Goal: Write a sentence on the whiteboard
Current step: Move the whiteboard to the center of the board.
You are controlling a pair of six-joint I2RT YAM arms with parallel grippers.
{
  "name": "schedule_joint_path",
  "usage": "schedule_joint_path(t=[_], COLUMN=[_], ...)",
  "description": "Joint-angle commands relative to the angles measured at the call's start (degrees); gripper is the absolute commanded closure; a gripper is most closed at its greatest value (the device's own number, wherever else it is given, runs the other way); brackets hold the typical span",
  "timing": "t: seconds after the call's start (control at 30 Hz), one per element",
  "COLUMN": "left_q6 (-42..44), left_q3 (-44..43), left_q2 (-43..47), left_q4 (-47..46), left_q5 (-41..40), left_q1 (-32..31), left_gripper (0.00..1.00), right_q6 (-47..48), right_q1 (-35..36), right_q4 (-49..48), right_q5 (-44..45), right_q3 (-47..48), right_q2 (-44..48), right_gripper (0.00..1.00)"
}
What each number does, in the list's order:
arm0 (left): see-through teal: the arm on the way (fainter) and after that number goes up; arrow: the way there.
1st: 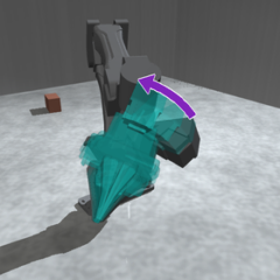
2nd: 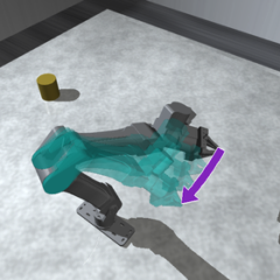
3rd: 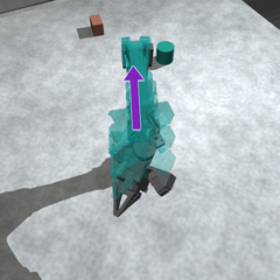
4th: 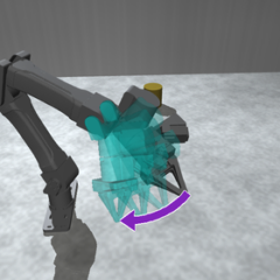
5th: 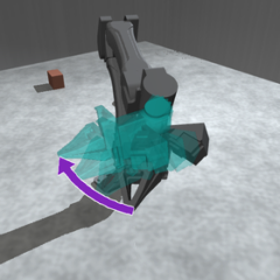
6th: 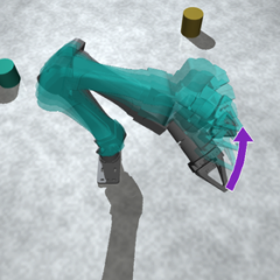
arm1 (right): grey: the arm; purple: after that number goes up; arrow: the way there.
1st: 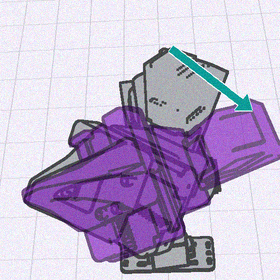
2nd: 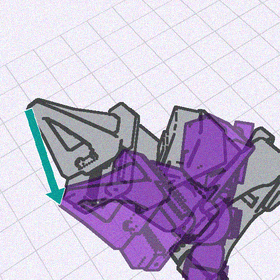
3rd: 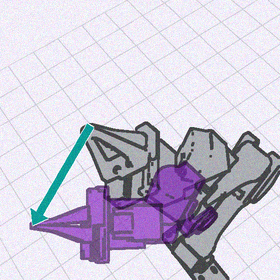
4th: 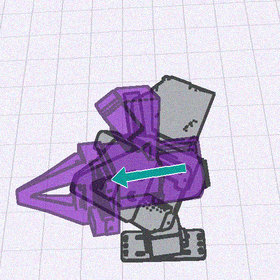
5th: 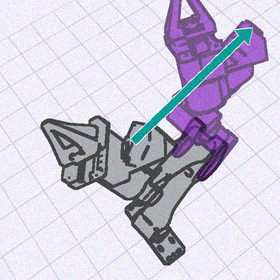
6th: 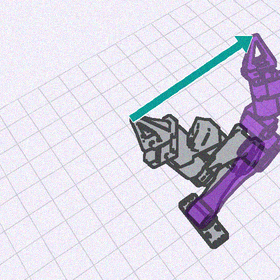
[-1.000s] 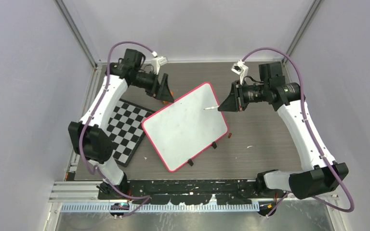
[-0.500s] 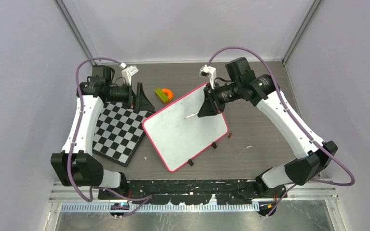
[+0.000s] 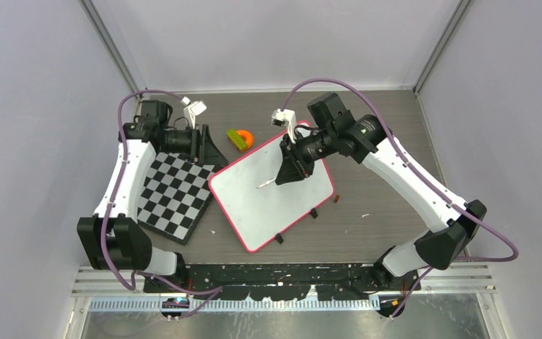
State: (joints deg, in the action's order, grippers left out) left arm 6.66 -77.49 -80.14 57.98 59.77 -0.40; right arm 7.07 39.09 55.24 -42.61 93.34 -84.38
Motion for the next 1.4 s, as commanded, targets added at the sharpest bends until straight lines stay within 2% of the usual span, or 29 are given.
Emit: schedule_joint_path(t=[0.0, 0.3, 0.53, 0.57, 0.6, 0.67, 0.73, 0.83, 0.97, 1.07, 1.13, 1.27, 1.37], left_q6=[2.22, 3.35, 3.41, 3.56, 3.56, 3.35, 0.62, -2.83, -1.12, 0.75, 1.75, 4.32, 5.21], left_q3=[-2.92, -5.66, -8.36, -8.99, -9.66, -10.42, -9.17, -6.92, -7.59, -8.29, -8.95, -11.23, -12.45], left_q2=[-1.91, -5.21, -7.98, -8.42, -8.66, -8.57, -6.91, -4.72, -6.19, -7.85, -8.89, -11.64, -13.13], left_q4=[-0.23, 0.17, -0.02, 0.63, 1.27, 2.04, -0.54, -4.44, -2.15, -0.83, 0.04, 2.66, 3.18], left_q5=[3.42, 2.29, 1.81, 1.92, 2.24, 3.57, 3.64, 1.66, -2.58, -5.64, -6.47, -5.94, -5.93], left_q1=[-0.28, -2.36, -2.99, -3.02, -3.07, -3.07, -3.11, -4.19, -8.67, -11.34, -12.81, -14.5, -15.18], left_gripper=[0.43, 0.66, 0.76, 0.75, 0.68, 0.47, 0.34, 0.29, 0.3, 0.33, 0.38, 0.64, 0.74], right_q6=[-0.92, -1.36, -1.22, -1.26, -1.19, -0.83, -0.47, 0.07, -0.04, 0.16, 0.5, 1.32, 1.62], right_q1=[0.71, 1.49, 2.5, 2.6, 2.58, 2.57, 2.58, 2.62, 2.57, 2.64, 2.65, 2.63, 2.64], right_q4=[-2.47, -4.48, -4.52, -4.53, -4.27, -3.85, -3.54, -3.56, -3.27, -2.7, -2.39, -1.7, -1.35], right_q5=[0.09, -1.0, 0.26, 0.89, 1.22, 1.59, 2.12, 3.49, 3.95, 4.14, 4.09, 3.88, 3.6], right_q3=[2.49, -0.58, 0.83, 1.2, 1.62, 2.27, 2.26, 1.69, 1.47, 1.5, 1.43, 0.91, 0.47], right_q2=[0.33, 2.16, 1.41, 1.14, 0.84, 0.75, 1.23, 2.2, 2.58, 2.86, 3.19, 3.84, 3.96], right_gripper=[1.0, 1.0, 1.0, 1.0, 1.0, 1.0, 1.0, 1.0, 1.0, 1.0, 1.0, 1.0, 1.0])
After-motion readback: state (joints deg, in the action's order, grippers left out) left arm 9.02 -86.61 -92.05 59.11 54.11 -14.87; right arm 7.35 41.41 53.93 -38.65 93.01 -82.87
